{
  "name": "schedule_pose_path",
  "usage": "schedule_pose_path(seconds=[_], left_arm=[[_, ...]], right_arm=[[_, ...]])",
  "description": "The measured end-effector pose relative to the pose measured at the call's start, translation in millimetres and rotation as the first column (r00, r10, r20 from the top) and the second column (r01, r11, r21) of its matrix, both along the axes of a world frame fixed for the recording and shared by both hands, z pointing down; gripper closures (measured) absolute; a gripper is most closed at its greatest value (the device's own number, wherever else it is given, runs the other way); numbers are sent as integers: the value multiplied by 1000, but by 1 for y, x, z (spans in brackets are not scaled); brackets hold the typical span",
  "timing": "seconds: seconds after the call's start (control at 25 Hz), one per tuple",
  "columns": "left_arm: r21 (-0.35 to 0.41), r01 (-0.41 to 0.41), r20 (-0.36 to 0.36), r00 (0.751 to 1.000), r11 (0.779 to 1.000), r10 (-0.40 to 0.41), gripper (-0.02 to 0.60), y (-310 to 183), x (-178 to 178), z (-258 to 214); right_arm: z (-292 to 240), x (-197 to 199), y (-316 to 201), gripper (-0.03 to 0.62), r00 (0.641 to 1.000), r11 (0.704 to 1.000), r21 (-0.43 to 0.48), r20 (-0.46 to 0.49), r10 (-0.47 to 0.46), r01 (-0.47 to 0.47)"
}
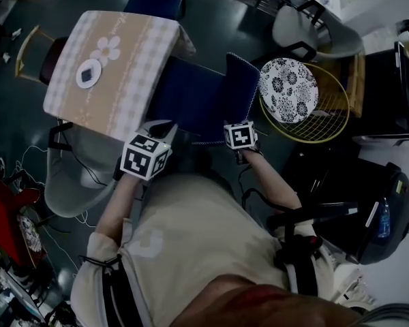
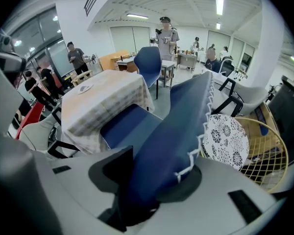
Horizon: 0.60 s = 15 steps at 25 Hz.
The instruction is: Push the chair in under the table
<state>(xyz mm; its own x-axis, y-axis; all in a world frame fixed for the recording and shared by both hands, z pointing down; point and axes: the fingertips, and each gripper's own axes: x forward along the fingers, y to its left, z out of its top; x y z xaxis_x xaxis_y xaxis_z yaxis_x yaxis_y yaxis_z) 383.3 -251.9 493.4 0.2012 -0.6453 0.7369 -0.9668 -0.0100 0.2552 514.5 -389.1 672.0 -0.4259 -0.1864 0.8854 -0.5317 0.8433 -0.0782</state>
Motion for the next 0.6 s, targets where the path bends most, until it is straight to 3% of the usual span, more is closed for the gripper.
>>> schedule_pose_path(seconds=[0.6], left_arm=[[-5, 16, -9, 1000, 1000, -16, 574, 6, -13, 3]], right_arm=[[5, -16, 4, 441, 1000, 1000, -8, 0, -6, 6]])
